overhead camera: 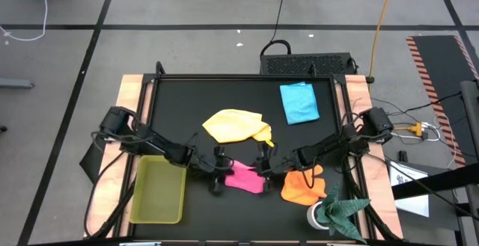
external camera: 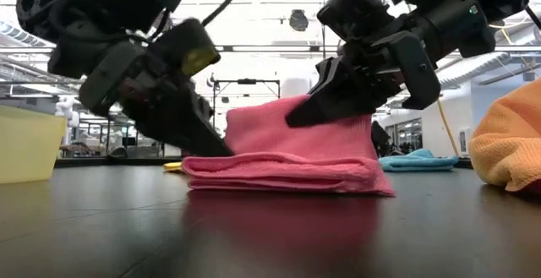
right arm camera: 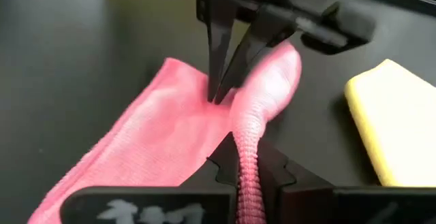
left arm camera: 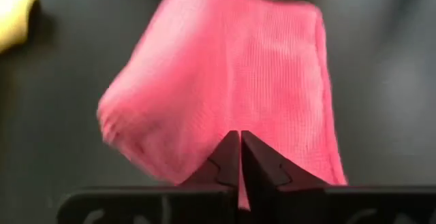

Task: Fold microfiber towels
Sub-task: Fold the pink microfiber towel

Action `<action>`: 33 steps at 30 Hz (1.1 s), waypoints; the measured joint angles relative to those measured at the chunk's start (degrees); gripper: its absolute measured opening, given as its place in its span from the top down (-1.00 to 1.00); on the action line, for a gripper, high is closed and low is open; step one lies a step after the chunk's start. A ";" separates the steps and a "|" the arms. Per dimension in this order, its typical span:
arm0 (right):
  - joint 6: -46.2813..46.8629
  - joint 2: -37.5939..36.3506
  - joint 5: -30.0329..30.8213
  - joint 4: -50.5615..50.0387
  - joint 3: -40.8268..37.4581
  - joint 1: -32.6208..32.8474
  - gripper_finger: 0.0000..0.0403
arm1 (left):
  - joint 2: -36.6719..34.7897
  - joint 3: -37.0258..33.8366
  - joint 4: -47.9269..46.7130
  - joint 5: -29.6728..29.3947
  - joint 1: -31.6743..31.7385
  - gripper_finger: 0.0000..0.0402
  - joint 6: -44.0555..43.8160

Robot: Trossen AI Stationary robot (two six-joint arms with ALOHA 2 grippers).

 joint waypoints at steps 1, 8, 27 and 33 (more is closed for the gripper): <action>-0.02 0.33 0.00 0.10 0.01 0.00 0.97 | -0.61 0.06 -0.62 -0.07 0.10 0.85 -0.03; 0.07 3.32 0.03 3.13 -0.03 0.24 0.97 | -8.93 -0.03 -9.55 -0.23 -0.01 0.39 -3.12; 1.59 5.83 4.88 6.26 0.01 5.62 0.97 | -12.07 -0.07 -3.29 -13.39 -13.08 0.19 3.33; 0.14 6.24 12.25 5.90 0.01 4.86 0.97 | -7.70 0.01 -2.16 -16.22 -17.22 0.29 -1.92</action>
